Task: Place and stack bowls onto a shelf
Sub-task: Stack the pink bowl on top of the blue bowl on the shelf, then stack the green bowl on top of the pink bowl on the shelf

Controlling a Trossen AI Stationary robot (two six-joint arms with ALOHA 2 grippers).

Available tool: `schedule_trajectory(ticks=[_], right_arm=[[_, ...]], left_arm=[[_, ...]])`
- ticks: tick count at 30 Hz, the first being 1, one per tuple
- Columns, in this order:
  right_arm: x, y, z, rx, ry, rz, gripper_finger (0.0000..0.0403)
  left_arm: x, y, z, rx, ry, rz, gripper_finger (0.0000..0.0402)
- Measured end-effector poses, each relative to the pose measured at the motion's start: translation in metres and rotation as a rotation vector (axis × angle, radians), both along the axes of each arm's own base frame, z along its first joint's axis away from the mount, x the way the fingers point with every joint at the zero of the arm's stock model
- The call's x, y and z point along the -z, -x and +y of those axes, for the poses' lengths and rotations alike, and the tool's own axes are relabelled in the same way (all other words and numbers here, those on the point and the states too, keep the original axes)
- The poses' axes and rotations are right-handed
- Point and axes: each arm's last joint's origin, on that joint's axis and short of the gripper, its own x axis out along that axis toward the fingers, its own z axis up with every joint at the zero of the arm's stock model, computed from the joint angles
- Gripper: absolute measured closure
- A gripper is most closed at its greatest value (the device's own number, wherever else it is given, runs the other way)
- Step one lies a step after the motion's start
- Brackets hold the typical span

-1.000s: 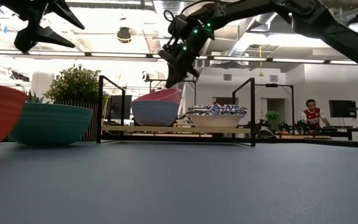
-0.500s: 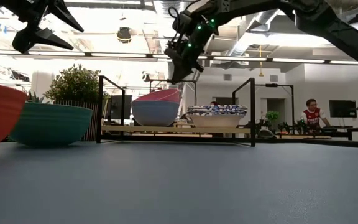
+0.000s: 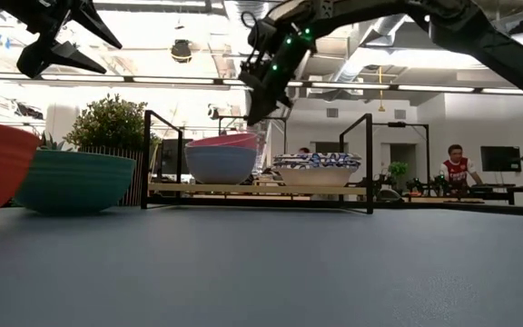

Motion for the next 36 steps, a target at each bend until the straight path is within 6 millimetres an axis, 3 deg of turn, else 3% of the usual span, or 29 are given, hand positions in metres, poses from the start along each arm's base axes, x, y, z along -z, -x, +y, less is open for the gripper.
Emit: schedule_trajectory(ticks=[7, 14, 21, 24, 29, 36], right_arm=[[-0.002, 0.001, 0.004, -0.008, -0.005, 0.011, 0.0366], [0.021, 0.000, 0.001, -0.009, -0.028, 0.054, 0.0385], [0.029, -0.001, 0.002, -0.025, -0.053, 0.063, 0.0360], [0.022, 0.001, 0.004, -0.026, -0.050, 0.056, 0.0363], [-0.009, 0.004, 0.012, -0.041, -0.012, -0.015, 0.0373], [-0.045, 0.008, 0.035, -0.082, 0.029, -0.097, 0.0365]], left_arm=[[0.000, 0.000, 0.000, -0.017, -0.008, 0.000, 0.0166], [0.000, 0.000, 0.001, -0.021, -0.011, 0.000, 0.0166], [0.000, 0.000, 0.001, -0.021, -0.011, 0.000, 0.0166], [0.000, 0.000, 0.001, -0.023, -0.012, 0.000, 0.0166], [0.001, 0.000, 0.000, 0.008, 0.002, 0.011, 0.0166], [0.015, 0.001, -0.005, 0.168, 0.119, 0.170, 0.0166]])
